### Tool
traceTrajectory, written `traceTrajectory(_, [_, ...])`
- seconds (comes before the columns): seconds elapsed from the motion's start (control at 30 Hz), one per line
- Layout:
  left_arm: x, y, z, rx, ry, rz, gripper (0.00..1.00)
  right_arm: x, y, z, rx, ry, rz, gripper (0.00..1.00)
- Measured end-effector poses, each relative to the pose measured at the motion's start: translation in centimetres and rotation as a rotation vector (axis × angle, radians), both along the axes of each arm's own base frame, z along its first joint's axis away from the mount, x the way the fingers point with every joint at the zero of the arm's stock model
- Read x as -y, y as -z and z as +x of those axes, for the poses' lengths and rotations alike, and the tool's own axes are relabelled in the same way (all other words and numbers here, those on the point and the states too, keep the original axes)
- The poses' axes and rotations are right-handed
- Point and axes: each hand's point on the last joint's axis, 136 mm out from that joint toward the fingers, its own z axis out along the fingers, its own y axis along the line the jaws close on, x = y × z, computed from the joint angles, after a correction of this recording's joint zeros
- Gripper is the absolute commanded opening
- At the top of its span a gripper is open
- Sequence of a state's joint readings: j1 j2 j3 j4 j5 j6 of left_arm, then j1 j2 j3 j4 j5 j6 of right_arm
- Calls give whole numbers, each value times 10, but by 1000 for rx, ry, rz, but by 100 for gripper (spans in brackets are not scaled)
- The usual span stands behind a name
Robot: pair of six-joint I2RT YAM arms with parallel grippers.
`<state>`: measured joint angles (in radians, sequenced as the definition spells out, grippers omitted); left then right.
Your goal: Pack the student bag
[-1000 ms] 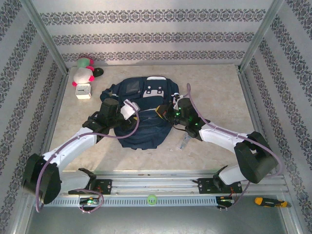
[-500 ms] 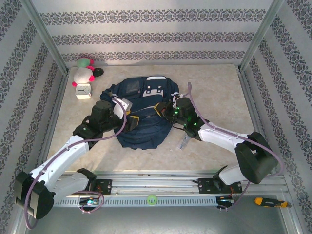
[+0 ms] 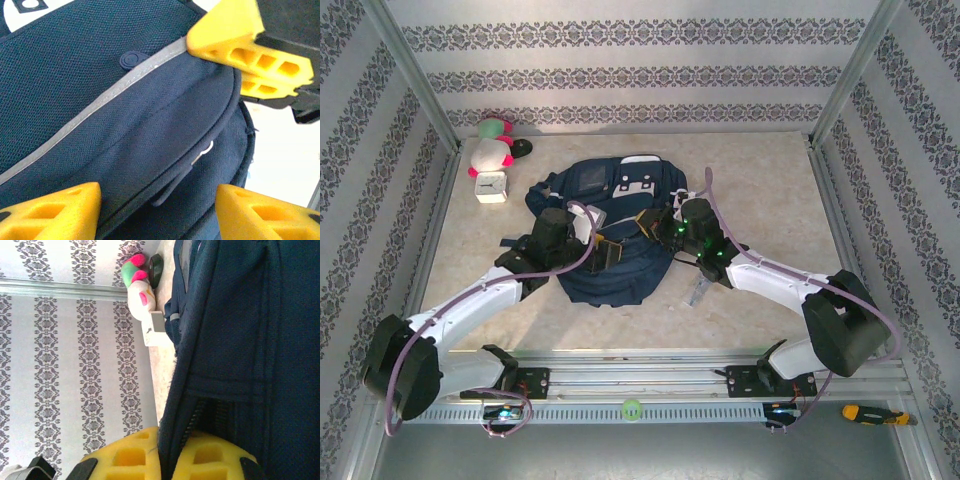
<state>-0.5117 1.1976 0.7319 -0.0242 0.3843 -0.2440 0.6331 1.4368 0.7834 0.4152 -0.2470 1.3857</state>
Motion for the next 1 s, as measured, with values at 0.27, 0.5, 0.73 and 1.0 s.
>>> traceTrajectory(0.27, [-6,-21,-1,-7,-76,-82,61,0,-1,0,0,1,3,0])
traceTrajectory(0.5, [-17,-30,-13,-177,-221,-183,60,0,-1,0,-1,2,4,0])
traceTrajectory(0.73, [-6,10,-30,-450,-279,-194,61,0,-1,1,-3,5,5,0])
traceTrajectory(1.0, [-1,8,-23,-438,-295,-183,61,-1,-1,0,-1,5,4,0])
